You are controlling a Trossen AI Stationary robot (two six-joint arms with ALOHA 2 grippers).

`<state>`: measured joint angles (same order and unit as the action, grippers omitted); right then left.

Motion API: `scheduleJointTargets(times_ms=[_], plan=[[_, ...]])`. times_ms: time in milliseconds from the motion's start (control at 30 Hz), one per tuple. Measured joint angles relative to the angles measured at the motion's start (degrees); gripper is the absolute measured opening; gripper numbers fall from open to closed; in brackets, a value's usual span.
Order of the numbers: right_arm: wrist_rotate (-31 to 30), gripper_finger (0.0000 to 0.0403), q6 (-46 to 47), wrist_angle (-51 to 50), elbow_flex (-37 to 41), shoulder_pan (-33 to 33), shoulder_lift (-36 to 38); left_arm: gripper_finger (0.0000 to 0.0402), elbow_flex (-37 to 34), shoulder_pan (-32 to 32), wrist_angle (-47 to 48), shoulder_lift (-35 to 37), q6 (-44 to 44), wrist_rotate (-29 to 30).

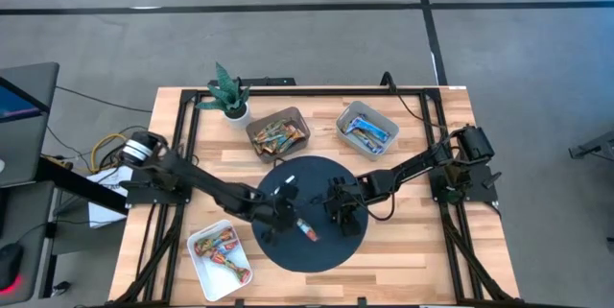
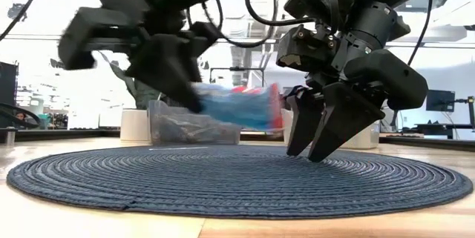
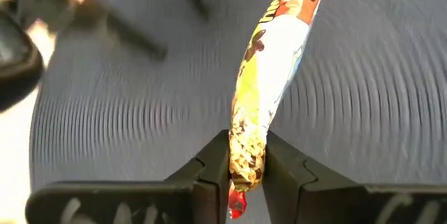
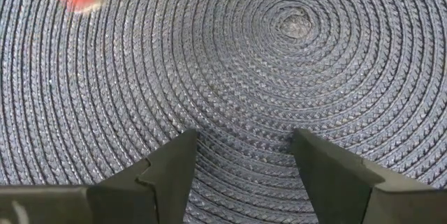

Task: Pick and place Granola Bars by type
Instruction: Put the red granola bar into the white bin

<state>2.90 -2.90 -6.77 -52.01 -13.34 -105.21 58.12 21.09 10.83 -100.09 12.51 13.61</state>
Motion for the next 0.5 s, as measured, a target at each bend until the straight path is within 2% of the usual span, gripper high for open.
scheduleJointTargets(times_ms=[300, 500], plan=[[0.0, 0.0234, 0.0, 0.3, 0.0, 0.0, 0.0, 0.0055, 0.0, 8.2, 18.0, 7.4, -16.1, 14.1], [0.0, 0.0234, -0.1, 0.3, 0.0, 0.0, 0.0, 0.0055, 0.0, 15.6, 26.6, 12.8, -29.1, 19.2]])
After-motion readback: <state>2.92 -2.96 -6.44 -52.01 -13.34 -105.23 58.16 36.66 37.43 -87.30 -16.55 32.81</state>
